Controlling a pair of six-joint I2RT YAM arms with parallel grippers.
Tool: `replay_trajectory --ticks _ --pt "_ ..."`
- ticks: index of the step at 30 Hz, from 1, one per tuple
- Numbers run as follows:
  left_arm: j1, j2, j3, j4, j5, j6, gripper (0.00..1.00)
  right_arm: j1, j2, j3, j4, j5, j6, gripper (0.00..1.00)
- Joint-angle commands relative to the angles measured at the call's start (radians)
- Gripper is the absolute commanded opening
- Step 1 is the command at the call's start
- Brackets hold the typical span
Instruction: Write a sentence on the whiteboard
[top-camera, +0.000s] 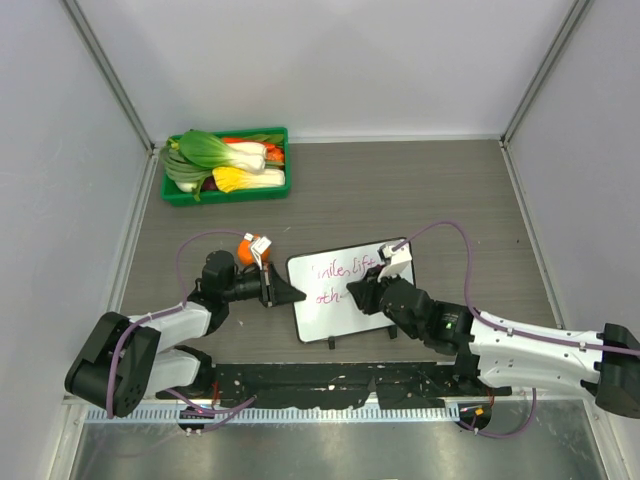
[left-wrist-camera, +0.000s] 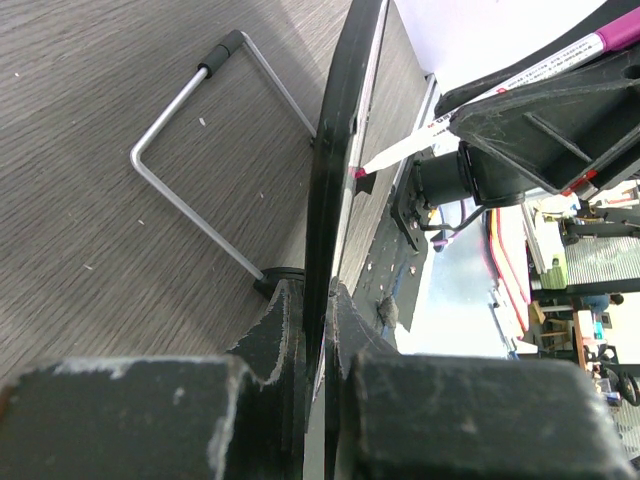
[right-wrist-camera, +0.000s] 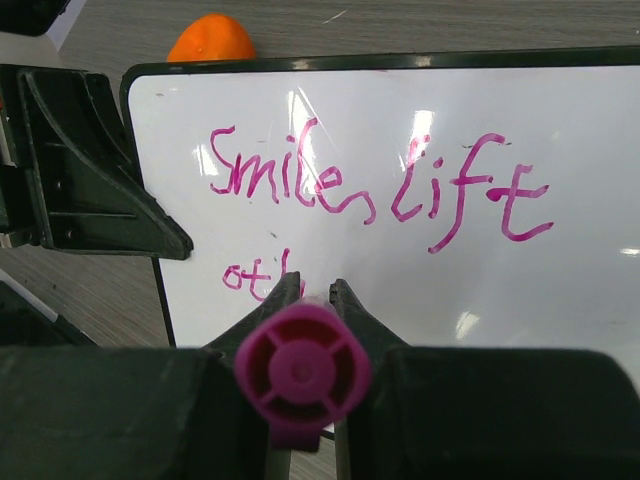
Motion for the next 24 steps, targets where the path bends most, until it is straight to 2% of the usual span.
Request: replay_trajectory --ticks 1,24 --pt "0.005 0.010 -0.005 -0.047 -0.124 0.082 0.00 -0.006 0.015 0.027 0.045 0.023 -0.006 0.01" --pt "0.005 0.015 -0.004 -0.049 -0.118 0.082 0.00 -0.040 -0.010 0.013 -0.036 0.089 -0.004 0.01"
